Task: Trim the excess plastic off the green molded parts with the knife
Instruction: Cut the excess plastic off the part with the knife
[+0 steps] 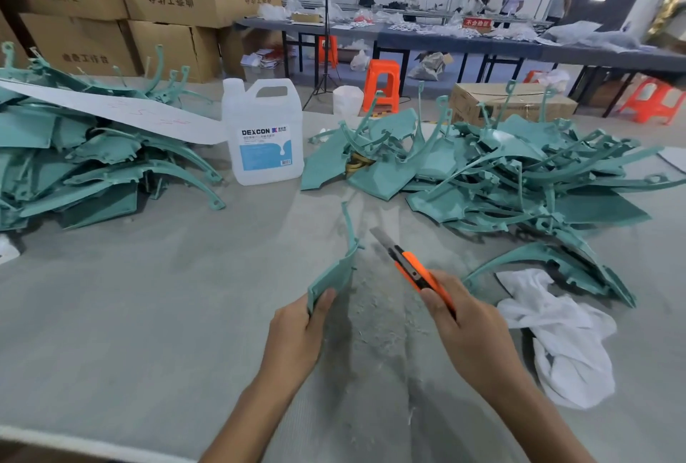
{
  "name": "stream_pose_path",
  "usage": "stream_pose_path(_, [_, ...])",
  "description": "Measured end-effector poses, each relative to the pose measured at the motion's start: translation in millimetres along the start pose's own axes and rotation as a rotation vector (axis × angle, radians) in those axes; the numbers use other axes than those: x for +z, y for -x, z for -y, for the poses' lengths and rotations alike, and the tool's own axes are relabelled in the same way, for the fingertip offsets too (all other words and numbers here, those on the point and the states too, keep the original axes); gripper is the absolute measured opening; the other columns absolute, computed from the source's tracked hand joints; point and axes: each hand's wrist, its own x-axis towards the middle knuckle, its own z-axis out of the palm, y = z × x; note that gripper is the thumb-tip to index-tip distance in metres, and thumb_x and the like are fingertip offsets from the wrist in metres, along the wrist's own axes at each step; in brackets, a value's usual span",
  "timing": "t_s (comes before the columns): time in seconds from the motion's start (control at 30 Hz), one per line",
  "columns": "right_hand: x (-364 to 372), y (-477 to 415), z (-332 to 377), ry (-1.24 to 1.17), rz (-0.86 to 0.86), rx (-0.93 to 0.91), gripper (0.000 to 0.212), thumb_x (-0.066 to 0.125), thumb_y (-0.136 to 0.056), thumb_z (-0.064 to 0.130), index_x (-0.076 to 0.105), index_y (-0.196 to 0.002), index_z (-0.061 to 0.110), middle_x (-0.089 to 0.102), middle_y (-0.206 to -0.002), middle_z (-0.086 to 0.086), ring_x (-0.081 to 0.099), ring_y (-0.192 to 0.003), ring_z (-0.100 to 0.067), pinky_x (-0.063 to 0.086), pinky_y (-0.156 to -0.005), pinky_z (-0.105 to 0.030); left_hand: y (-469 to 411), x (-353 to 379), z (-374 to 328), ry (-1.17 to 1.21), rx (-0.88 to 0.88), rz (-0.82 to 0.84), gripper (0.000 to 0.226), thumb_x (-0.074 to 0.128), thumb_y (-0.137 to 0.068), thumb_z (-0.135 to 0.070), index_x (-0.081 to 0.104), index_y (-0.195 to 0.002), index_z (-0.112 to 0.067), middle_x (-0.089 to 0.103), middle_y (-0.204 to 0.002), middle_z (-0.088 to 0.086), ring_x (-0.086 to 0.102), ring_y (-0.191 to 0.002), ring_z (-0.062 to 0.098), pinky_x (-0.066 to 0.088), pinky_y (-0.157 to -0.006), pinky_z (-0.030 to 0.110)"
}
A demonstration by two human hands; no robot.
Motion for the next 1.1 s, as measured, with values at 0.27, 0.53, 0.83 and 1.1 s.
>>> stream_pose_path(0.27, [18, 35, 32, 0.021, 0.072, -0.176, 0.039, 0.028, -0.094, 0.075, 0.028, -0.131, 0.062, 0.062, -0.105, 0.025, 0.060, -0.092, -0.007, 0.043, -0.066, -0.021, -1, 1, 5, 0.038, -0.042, 0.001, 0.057, 0.035, -0.089, -0.069, 0.044, -0.058, -0.022, 0.052, -0.048, -0.017, 0.053, -0.058, 0.025, 0.029, -0.046, 0.019])
stream_pose_path(0.53, [19, 32, 28, 0.053, 0.044, -0.156, 0.034, 0.033, -0.098, 0.067, 0.037, -0.131, 0.060, 0.063, -0.096, 0.028, 0.061, -0.079, -0.004, 0.046, -0.057, -0.014, -1, 0, 2, 0.031, -0.059, 0.007, 0.049, 0.035, -0.089, -0.067, 0.038, -0.056, -0.031, 0.050, -0.046, -0.018, 0.051, -0.053, 0.019, 0.029, -0.046, 0.019])
stream_pose_path(0.83, [24, 28, 12, -0.026, 0.074, -0.099, 0.036, 0.032, -0.095, 0.069, 0.035, -0.130, 0.061, 0.063, -0.081, 0.024, 0.061, -0.073, 0.001, 0.042, -0.059, -0.019, -1, -1, 0, 0.074, -0.081, -0.002, 0.061, 0.033, -0.089, -0.075, 0.037, -0.055, -0.025, 0.045, -0.045, -0.006, 0.048, -0.052, 0.017, 0.028, -0.048, 0.025])
stream_pose_path(1.1, [25, 4, -13, -0.067, -0.062, 0.030, 0.038, 0.031, -0.094, 0.066, 0.046, -0.125, 0.050, 0.061, -0.067, 0.011, 0.059, -0.059, -0.004, 0.043, -0.054, -0.023, 2, -4, -4, 0.051, -0.053, 0.034, 0.047, 0.033, -0.085, -0.073, 0.051, -0.066, -0.034, 0.050, -0.053, -0.013, 0.051, -0.055, 0.009, 0.034, -0.051, 0.016])
